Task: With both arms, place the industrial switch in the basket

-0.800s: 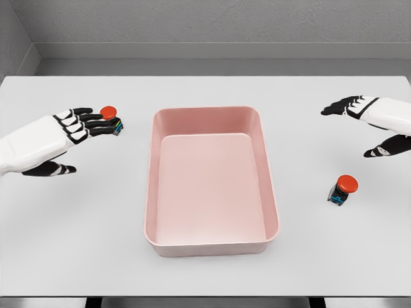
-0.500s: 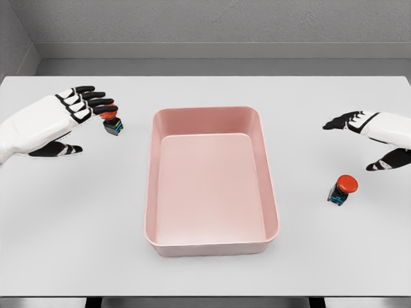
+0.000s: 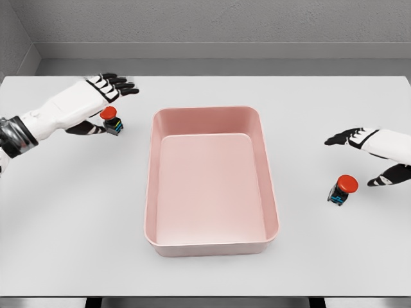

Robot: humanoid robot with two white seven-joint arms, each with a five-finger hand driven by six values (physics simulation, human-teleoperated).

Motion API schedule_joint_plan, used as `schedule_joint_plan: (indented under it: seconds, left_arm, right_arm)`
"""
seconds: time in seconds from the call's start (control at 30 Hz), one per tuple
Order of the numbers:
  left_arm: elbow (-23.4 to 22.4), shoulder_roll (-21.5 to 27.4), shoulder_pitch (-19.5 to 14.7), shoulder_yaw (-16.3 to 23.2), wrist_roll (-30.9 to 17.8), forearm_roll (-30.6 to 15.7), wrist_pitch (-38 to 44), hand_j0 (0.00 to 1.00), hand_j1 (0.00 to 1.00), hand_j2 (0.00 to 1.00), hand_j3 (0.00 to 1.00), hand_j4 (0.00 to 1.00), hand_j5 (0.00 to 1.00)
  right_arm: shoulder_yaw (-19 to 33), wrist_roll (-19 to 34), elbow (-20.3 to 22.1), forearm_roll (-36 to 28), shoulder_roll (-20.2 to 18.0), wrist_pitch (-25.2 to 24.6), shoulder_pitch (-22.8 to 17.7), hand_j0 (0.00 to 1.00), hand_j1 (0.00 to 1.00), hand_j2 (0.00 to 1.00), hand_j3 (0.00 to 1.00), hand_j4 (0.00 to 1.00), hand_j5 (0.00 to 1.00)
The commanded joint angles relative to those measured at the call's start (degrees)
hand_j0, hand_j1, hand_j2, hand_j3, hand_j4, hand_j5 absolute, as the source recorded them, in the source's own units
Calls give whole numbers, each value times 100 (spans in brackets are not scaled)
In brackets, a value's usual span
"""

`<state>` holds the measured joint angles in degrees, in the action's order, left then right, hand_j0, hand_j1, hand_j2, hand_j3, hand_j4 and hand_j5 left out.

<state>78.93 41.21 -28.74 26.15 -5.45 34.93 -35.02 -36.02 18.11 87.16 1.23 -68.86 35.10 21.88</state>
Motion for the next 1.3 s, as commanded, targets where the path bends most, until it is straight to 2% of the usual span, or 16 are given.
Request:
schedule_joint_plan:
  seconds: [0.0,0.1,0.23,0.33,0.4,0.7,0.97,1.27]
  left_arm:
    - [-308,-113,-9,118,-342,14,2,100,100,100,100,100,100]
    - [-325,-122,-167,118,-791,146,2,100,100,100,100,100,100]
    - [-360,-105,-290,118,-844,190,2,100,100,100,100,100,100]
    - [-835,-254,-598,241,-844,190,2,100,100,100,100,100,100]
    - [-1002,-368,-607,250,-835,225,2,100,100,100,100,100,100]
    - [-1125,-588,-607,250,-800,383,2,100,100,100,100,100,100]
    - [-1705,-650,-695,232,-756,383,189,100,100,100,100,100,100]
    - [-2039,-896,-774,241,-756,462,189,100,100,100,100,100,100]
  right_arm:
    - [-10,-18,3,-44,-5,-10,0,100,100,100,100,100,100]
    - [-10,-9,11,-35,-14,-10,-105,100,100,100,100,100,100]
    - [-27,0,46,-35,-5,-10,-114,100,100,100,100,100,100]
    - [-27,0,55,-26,4,-10,-185,100,100,100,100,100,100]
    - [-36,0,64,-26,13,-10,-193,100,100,100,100,100,100]
    - [-124,105,205,0,30,-10,-255,100,100,100,100,100,100]
    - [-133,123,205,18,30,-10,-281,97,97,97,97,97,97]
    - [-124,316,108,299,294,-10,-272,97,97,97,97,97,97]
